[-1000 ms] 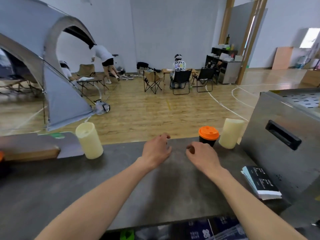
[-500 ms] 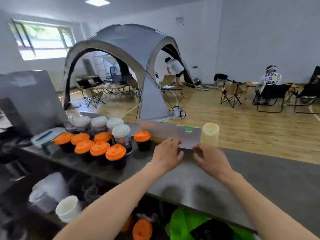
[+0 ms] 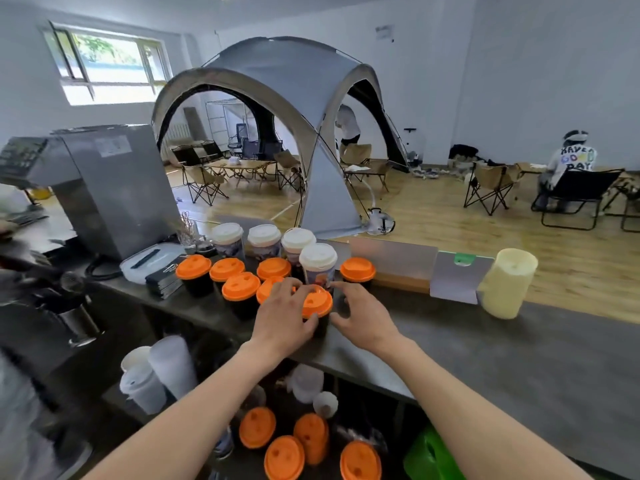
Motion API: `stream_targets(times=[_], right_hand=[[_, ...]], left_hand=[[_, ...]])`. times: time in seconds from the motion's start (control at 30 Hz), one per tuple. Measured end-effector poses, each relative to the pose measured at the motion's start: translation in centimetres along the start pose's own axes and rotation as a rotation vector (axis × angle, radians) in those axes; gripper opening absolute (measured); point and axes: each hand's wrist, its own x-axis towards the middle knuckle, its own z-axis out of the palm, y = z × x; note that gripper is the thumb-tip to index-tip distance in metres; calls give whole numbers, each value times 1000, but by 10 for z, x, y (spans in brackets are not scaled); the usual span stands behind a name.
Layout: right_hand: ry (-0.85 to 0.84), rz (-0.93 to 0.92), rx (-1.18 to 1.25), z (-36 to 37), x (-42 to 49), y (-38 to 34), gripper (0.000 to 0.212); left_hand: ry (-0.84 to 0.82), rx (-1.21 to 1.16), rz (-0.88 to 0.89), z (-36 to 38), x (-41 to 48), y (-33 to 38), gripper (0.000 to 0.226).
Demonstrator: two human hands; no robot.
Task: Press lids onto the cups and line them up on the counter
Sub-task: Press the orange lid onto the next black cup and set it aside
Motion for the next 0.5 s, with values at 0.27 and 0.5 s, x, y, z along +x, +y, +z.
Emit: stream_targets(times=[0.27,0.5], right_hand=[[-76,86,28,43,14,-5,70],[69,131,54,12,-10,24,67]], left_hand=[[-103,-90,-22,17,-4,-20,50],[-37,-180,106,29,6,17,48]])
